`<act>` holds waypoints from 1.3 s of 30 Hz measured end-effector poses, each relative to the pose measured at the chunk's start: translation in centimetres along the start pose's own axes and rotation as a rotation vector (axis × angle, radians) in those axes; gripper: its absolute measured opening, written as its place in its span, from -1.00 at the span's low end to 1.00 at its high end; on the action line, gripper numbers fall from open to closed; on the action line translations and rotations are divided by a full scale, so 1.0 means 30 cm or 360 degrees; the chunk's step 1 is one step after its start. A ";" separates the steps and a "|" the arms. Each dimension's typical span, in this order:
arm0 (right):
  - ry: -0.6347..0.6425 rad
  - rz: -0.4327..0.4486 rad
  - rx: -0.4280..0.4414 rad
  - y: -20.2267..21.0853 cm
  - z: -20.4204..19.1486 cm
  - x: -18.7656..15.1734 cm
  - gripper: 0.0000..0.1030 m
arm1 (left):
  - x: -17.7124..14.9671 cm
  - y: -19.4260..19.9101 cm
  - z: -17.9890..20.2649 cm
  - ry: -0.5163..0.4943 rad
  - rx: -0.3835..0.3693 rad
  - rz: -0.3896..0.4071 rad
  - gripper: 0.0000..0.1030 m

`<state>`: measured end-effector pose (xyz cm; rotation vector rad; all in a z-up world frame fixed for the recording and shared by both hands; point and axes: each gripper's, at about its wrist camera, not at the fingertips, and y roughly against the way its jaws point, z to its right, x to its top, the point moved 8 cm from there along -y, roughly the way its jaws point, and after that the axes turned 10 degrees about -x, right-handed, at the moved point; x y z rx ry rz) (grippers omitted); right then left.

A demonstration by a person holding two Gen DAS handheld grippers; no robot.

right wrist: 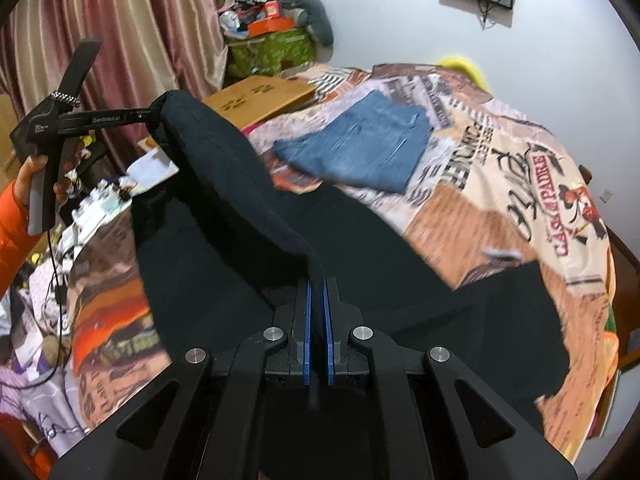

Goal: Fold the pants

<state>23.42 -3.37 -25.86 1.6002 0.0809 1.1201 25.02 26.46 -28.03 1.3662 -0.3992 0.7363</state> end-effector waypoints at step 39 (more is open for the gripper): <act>-0.0386 0.0035 -0.0350 0.167 0.353 -0.075 0.00 | 0.038 0.031 0.273 -0.0120 0.0015 -0.0007 0.26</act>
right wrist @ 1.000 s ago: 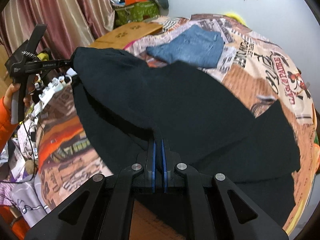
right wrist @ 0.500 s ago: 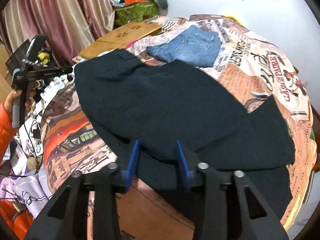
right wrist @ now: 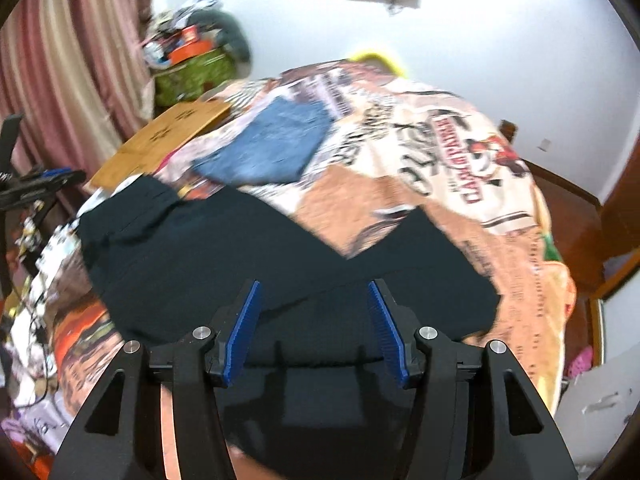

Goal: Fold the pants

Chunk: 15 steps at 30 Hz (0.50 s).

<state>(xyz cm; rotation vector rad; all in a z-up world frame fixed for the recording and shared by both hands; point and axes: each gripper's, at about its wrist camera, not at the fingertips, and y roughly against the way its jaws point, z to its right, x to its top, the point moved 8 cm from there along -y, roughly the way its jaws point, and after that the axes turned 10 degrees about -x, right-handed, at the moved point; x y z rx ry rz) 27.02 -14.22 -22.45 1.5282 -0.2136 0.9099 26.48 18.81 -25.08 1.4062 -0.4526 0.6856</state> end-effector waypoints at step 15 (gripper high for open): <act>-0.0203 -0.0078 -0.0233 -0.263 0.334 0.076 0.34 | 0.099 -0.337 0.256 -0.0158 -0.0119 -0.0170 0.43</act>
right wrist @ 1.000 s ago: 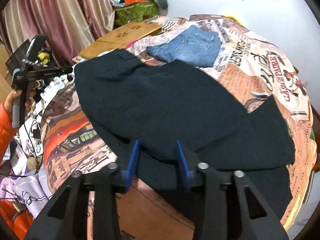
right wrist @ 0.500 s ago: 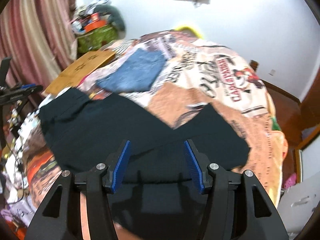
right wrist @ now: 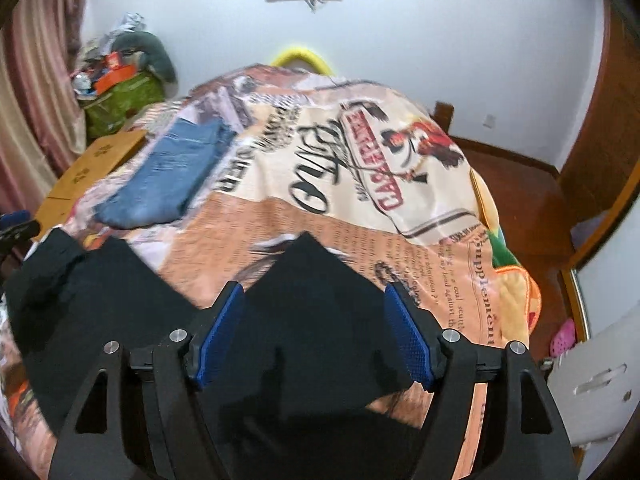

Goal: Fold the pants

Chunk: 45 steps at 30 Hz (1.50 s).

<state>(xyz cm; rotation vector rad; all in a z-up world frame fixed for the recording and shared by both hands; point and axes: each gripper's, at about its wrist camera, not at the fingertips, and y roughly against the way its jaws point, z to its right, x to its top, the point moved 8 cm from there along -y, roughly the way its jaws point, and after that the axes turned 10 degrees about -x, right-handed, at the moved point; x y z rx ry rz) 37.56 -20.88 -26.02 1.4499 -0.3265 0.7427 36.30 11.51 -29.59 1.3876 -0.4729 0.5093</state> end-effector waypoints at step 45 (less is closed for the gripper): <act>-0.0178 0.0246 0.0144 0.268 0.194 0.143 -0.77 | -0.287 -0.101 0.342 -0.0262 -0.0174 -0.0403 0.66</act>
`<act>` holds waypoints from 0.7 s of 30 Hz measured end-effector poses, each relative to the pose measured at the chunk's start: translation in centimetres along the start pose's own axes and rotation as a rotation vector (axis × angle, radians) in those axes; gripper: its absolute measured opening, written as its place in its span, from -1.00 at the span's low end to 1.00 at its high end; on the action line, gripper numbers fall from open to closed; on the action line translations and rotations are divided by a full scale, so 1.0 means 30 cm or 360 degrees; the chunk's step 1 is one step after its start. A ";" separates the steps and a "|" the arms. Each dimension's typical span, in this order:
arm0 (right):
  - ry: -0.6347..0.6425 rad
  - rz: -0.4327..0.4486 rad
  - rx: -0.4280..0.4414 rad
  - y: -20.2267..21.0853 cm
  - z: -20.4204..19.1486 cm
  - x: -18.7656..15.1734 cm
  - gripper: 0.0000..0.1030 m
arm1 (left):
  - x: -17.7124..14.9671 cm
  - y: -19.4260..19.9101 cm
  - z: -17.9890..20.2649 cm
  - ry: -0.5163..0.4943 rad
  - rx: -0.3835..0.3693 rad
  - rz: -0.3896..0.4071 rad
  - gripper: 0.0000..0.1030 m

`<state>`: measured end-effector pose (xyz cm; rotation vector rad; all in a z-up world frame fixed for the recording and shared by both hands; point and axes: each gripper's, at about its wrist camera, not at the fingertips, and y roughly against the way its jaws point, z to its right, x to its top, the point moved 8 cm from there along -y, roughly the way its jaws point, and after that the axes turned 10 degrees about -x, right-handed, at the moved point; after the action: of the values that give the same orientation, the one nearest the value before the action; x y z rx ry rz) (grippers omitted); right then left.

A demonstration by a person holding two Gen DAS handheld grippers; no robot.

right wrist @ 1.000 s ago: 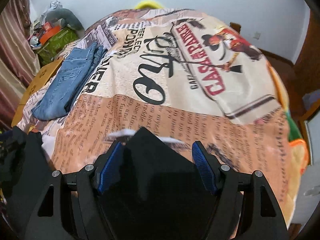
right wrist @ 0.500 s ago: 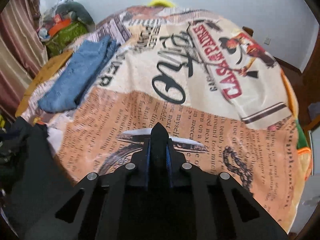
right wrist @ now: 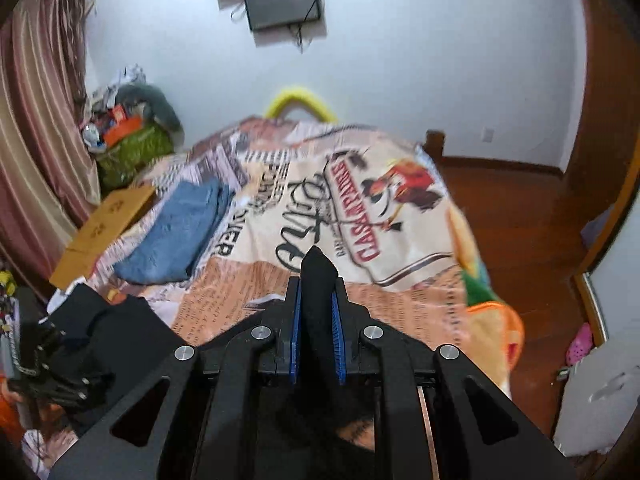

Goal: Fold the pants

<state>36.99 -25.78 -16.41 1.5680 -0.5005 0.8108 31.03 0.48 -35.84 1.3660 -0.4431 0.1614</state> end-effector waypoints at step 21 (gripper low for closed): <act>-0.0268 -0.0387 -0.0114 0.121 0.202 -0.680 -0.77 | -0.085 0.024 0.201 -0.0038 -0.0017 0.0022 0.69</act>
<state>22.20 -35.01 -29.12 1.6015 -0.4441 0.4743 27.18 -4.83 -35.38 1.3558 -0.4727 0.1539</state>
